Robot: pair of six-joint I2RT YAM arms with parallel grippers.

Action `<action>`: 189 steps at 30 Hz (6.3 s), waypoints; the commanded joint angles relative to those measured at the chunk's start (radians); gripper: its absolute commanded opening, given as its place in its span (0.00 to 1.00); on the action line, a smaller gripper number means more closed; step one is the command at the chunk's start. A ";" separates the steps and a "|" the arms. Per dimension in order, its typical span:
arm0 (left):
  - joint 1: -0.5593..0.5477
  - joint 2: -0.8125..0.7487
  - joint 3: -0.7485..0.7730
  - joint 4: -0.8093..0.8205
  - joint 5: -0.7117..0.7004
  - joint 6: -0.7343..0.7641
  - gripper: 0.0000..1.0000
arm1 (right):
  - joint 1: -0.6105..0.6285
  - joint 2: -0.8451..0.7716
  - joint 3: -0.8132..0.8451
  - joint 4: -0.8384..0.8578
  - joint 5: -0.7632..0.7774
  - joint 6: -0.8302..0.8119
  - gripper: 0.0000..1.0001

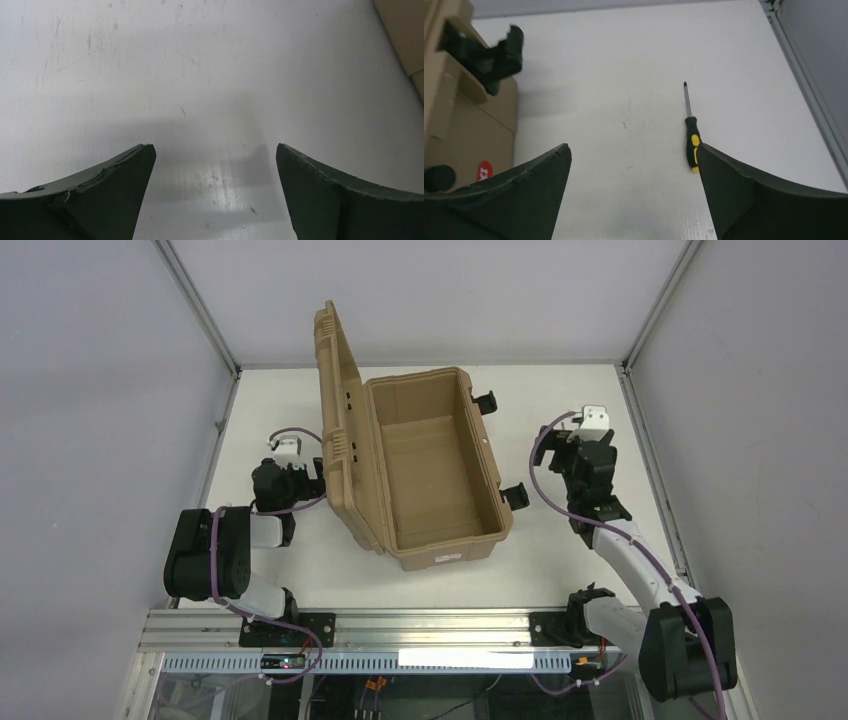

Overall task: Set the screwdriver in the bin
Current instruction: Pick up the screwdriver from the center of the board, then place the screwdriver in the bin.

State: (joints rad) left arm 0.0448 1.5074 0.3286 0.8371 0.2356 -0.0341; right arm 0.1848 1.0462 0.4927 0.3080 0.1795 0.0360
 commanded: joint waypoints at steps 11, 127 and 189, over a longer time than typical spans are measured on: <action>-0.003 0.001 0.023 0.036 -0.008 0.011 0.99 | -0.006 -0.059 0.558 -0.606 0.051 0.016 0.99; 0.005 0.002 0.017 0.046 0.010 0.008 0.99 | -0.229 0.689 1.315 -1.273 -0.025 -0.030 0.07; 0.017 0.002 0.010 0.059 0.033 0.005 0.99 | 0.604 0.821 1.596 -1.296 0.178 0.369 0.05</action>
State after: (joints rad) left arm 0.0540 1.5078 0.3286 0.8387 0.2478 -0.0341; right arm 0.7765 1.9480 2.1742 -1.1114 0.3542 0.3607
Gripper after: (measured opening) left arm 0.992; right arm 0.287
